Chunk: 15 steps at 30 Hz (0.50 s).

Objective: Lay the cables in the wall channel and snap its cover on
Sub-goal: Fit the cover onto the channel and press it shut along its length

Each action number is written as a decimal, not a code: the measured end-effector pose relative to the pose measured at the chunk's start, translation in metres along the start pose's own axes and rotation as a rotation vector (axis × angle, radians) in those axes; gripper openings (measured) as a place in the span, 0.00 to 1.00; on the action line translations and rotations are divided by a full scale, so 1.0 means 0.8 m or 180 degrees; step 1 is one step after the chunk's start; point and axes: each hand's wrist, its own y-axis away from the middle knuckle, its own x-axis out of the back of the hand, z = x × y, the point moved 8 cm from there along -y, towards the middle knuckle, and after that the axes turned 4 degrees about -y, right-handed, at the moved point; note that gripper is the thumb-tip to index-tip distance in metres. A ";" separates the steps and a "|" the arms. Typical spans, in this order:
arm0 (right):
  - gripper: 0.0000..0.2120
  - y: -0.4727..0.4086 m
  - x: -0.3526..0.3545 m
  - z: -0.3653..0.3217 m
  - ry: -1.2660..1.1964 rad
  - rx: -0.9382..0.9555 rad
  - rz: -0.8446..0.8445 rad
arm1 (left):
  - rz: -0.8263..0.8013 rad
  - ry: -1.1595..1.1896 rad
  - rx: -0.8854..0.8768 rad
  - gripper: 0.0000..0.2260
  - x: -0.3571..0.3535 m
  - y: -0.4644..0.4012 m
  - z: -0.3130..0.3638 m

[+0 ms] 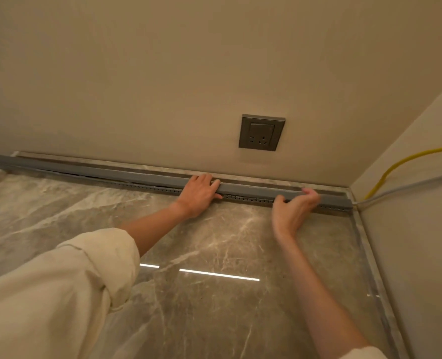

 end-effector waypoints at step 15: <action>0.17 0.071 -0.149 -0.032 0.1734 0.2138 -0.2408 | -0.0063 0.0424 -0.0096 0.20 -0.002 0.011 -0.001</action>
